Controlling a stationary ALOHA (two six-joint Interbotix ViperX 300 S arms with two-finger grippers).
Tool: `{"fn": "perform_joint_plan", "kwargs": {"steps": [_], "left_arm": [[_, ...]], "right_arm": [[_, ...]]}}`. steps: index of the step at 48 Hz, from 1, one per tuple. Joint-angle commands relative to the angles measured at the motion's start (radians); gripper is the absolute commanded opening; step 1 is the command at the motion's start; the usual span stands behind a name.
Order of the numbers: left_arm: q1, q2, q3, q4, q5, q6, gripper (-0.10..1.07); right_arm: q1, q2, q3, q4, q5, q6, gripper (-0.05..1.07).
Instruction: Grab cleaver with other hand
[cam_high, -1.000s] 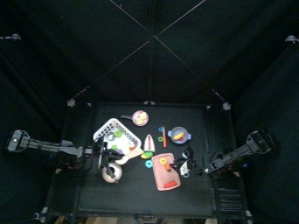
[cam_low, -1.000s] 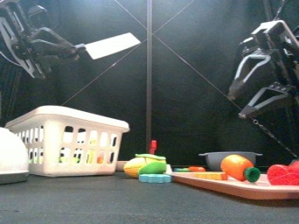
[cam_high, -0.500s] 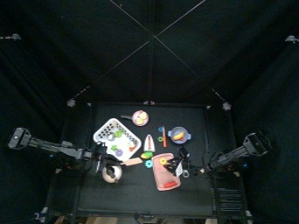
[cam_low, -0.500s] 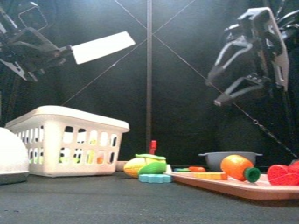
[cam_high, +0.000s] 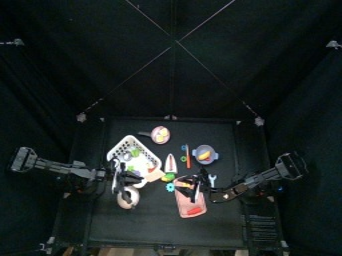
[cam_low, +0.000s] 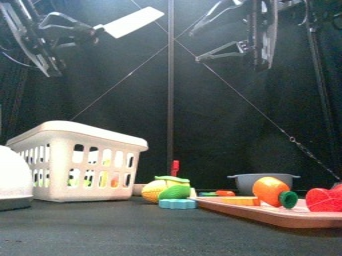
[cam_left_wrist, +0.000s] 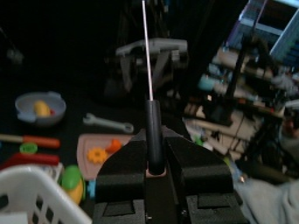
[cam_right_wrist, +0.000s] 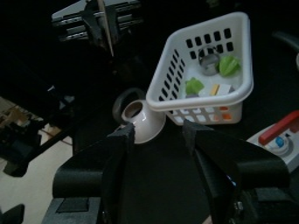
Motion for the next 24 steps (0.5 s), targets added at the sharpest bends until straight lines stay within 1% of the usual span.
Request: {"fn": "perform_joint_plan", "kwargs": {"steps": [1, 4, 5, 7, 12, 14, 19, 24], "left_arm": [[0.008, 0.034, -0.014, -0.002, -0.161, 0.005, 0.36], [0.009, 0.064, -0.020, -0.002, -0.255, 0.005, 0.36], [0.009, 0.083, -0.021, -0.002, -0.299, 0.005, 0.36], [0.009, 0.110, -0.025, -0.002, -0.354, 0.005, 0.36], [0.009, 0.186, -0.040, -0.002, -0.446, 0.003, 0.36], [0.009, 0.213, -0.049, -0.002, -0.459, 0.005, 0.36], [0.011, 0.264, -0.081, -0.002, -0.462, 0.006, 0.36], [0.011, 0.291, -0.104, -0.002, -0.462, 0.005, 0.36]], "right_arm": [[-0.005, 0.020, -0.060, -0.026, 0.043, 0.000, 0.84], [-0.005, 0.044, -0.086, -0.058, 0.074, -0.002, 0.84], [-0.005, 0.057, -0.100, -0.080, 0.091, -0.002, 0.84], [-0.005, 0.071, -0.117, -0.114, 0.112, 0.000, 0.84], [-0.006, 0.098, -0.147, -0.195, 0.149, 0.000, 0.84], [-0.011, 0.107, -0.153, -0.215, 0.160, 0.002, 0.84], [-0.015, 0.118, -0.163, -0.224, 0.189, 0.000, 0.84], [-0.015, 0.123, -0.161, -0.236, 0.236, -0.002, 0.84]]}}
